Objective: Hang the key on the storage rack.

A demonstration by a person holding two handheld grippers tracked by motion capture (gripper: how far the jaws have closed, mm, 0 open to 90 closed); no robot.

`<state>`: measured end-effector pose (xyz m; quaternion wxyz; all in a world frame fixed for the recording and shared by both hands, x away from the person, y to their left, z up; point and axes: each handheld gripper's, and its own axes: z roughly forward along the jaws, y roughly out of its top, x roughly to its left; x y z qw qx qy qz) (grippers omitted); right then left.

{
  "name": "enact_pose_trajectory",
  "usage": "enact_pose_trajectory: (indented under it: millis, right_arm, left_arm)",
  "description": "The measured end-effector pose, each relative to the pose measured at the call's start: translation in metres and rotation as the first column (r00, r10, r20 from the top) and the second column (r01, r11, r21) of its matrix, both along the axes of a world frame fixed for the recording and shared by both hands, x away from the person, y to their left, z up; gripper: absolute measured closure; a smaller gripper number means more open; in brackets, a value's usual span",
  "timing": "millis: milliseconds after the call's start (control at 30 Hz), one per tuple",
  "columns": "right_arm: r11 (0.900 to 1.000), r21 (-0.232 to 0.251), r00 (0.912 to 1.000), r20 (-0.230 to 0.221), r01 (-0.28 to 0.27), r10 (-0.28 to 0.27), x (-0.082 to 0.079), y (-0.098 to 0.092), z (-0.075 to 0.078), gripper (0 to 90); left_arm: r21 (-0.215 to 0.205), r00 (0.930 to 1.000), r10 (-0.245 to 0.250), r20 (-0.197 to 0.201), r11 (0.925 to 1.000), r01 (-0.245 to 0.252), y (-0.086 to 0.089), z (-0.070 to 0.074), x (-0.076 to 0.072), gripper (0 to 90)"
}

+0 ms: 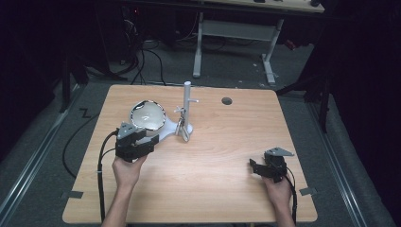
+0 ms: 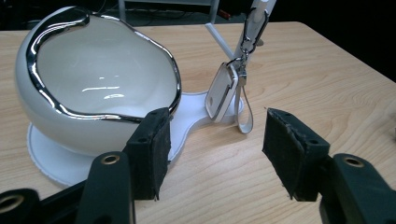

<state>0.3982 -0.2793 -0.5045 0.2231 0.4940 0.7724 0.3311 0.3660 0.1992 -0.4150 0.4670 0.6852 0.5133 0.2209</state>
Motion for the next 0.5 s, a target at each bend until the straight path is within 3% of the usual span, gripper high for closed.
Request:
enact_pose_trajectory:
  millis: [367,500]
  right_arm:
    - [1.000,0.000,1.0000,0.000,0.000,0.000,-0.0001,0.0000,0.0000,29.3]
    - [1.000,0.000,1.0000,0.000,0.001,-0.001,-0.0001,0.0001,0.0000,29.3]
  left_arm:
    - [-0.033,0.9999,0.007,0.010,0.9994,-0.007,0.0067,-0.0042,-0.0079,41.4]
    - [-0.025,0.9999,0.008,0.007,0.9996,-0.008,0.0079,-0.0055,-0.0105,41.0]
